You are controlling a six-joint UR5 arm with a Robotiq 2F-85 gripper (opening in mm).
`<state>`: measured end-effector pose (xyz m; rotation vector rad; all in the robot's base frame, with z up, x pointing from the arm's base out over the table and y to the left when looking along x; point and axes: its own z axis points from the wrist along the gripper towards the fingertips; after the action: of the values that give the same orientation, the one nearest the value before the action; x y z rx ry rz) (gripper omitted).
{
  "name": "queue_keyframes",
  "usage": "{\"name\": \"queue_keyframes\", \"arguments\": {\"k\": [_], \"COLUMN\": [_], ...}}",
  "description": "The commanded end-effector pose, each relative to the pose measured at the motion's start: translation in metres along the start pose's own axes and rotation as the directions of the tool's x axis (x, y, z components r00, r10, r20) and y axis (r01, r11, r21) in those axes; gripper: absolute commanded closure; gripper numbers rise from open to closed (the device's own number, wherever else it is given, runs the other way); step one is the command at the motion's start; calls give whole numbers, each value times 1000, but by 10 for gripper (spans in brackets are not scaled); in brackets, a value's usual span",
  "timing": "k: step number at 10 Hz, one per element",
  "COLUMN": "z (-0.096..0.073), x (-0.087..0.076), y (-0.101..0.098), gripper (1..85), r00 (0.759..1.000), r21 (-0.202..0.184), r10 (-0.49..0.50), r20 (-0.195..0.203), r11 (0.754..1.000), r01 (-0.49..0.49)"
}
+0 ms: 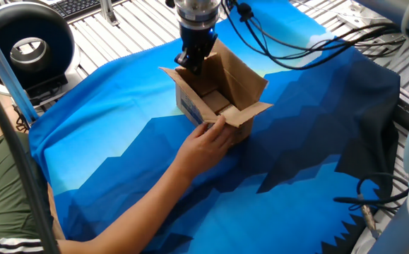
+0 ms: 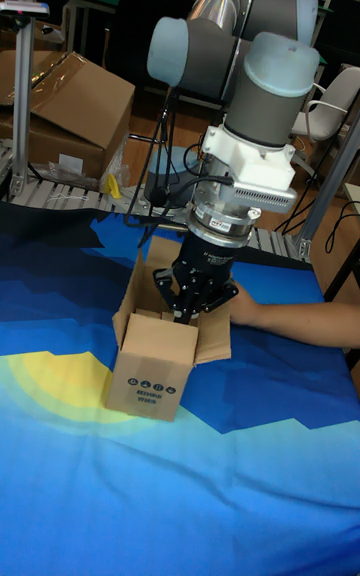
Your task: Open a box
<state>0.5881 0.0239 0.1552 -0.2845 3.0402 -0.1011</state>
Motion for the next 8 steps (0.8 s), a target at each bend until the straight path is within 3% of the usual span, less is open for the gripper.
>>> {"name": "queue_keyframes", "arguments": {"k": [1,3,4,5,8], "z": [-13,-16,-16,-15,-20], "x": [-9,-21,-28,-27,-6], "y": [-11,-31,-34,-30,-22], "gripper": [843,843,843,843,843], "r00": [999,992,988,989,997], "r21": [50,126,135,117,77], "r10": [-44,-121,-142,-132,-70], "r20": [21,46,68,69,19], "r11": [998,985,982,985,995], "r01": [43,114,132,124,69]}}
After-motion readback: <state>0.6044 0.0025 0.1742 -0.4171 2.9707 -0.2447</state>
